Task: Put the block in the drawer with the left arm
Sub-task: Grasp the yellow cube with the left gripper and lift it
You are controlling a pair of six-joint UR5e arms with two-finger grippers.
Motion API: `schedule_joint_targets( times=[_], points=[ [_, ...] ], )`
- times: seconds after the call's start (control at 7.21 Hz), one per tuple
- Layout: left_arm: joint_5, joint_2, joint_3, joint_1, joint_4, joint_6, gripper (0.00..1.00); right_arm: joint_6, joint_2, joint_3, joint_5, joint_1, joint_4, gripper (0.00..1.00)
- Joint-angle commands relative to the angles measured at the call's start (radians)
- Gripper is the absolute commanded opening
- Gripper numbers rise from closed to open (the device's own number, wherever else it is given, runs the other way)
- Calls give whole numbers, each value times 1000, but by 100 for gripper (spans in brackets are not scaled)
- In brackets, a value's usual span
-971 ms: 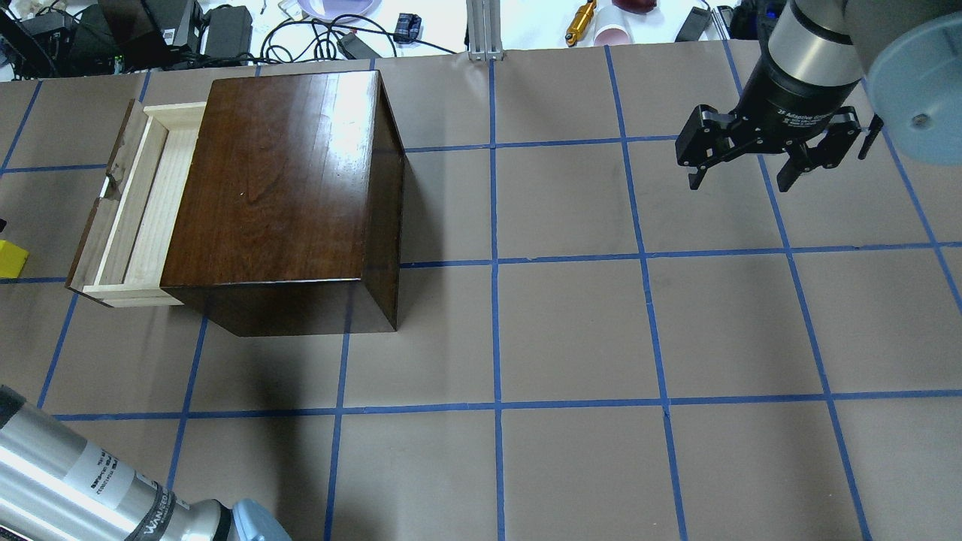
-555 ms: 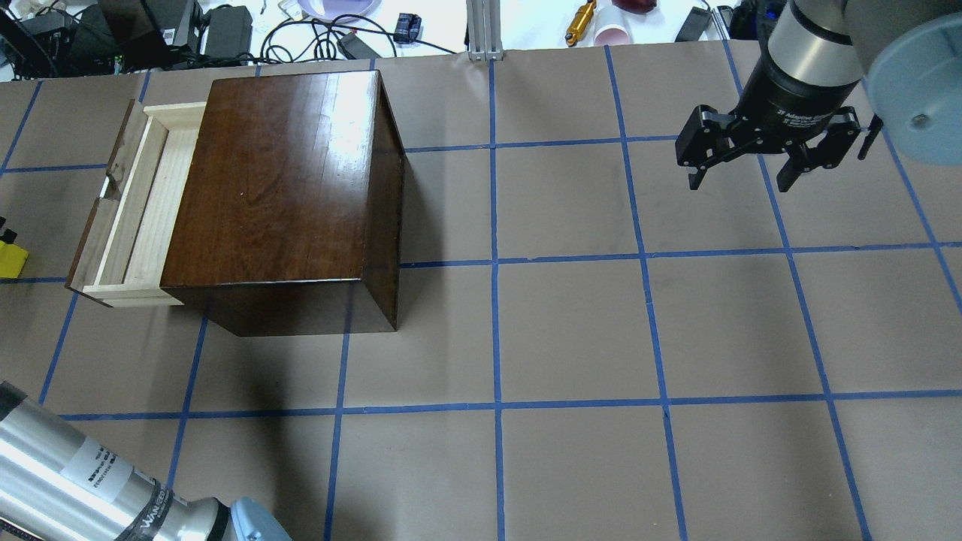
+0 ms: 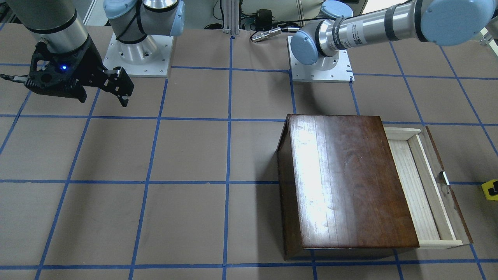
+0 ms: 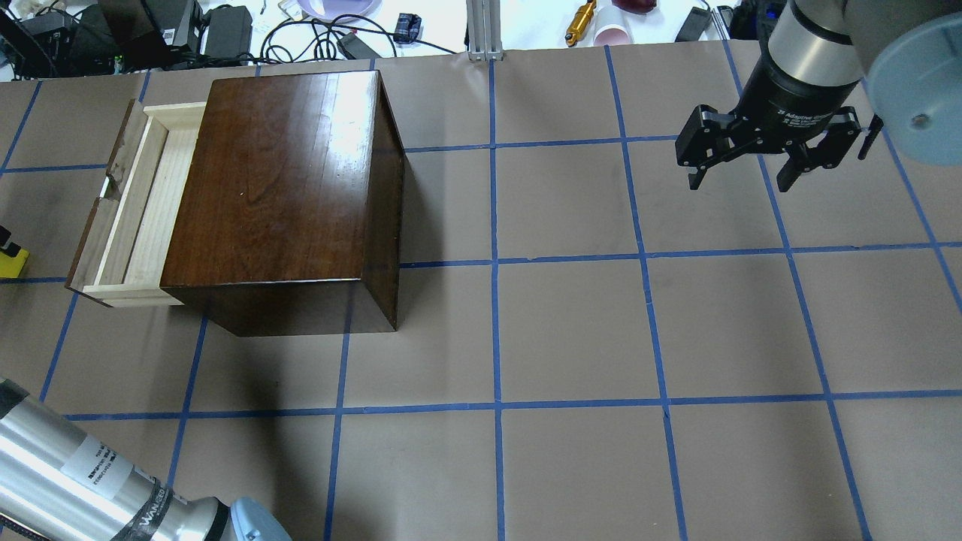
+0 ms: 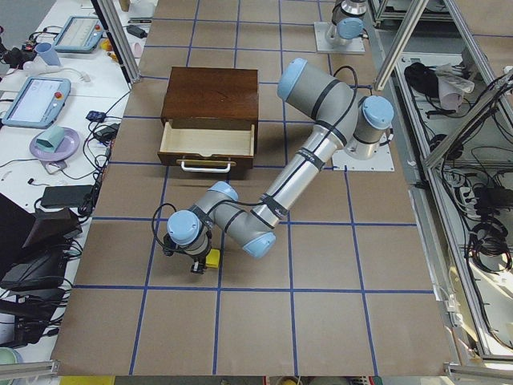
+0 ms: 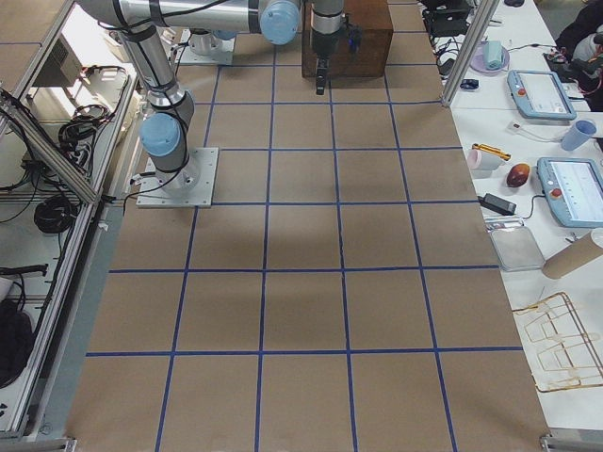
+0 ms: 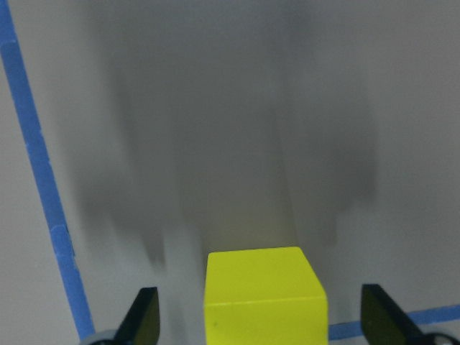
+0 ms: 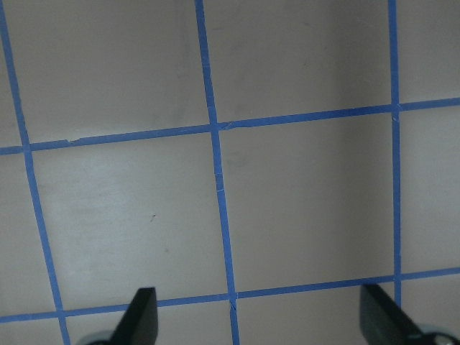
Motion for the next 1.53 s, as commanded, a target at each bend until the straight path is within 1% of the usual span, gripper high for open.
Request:
schedule_joint_targets(
  times=[0.0, 0.28, 0.55, 0.69, 0.97, 1.39],
  points=[
    [2, 13, 2, 0, -2, 7, 0, 0, 0, 0, 0, 0, 0, 100],
    [0, 77, 8, -8, -38, 18, 0, 0, 0, 0, 0, 0, 0, 100],
    [-8, 185, 9, -55, -122, 4, 0, 0, 0, 0, 0, 0, 0, 100],
    [-6, 241, 9, -101, -173, -40, 0, 0, 0, 0, 0, 0, 0, 100],
    [-35, 338, 9, -179, -268, -201, 0, 0, 0, 0, 2, -2, 0, 100],
    [-38, 407, -1, -358, -369, -362, 0, 0, 0, 1, 2, 0, 0, 100]
  ],
)
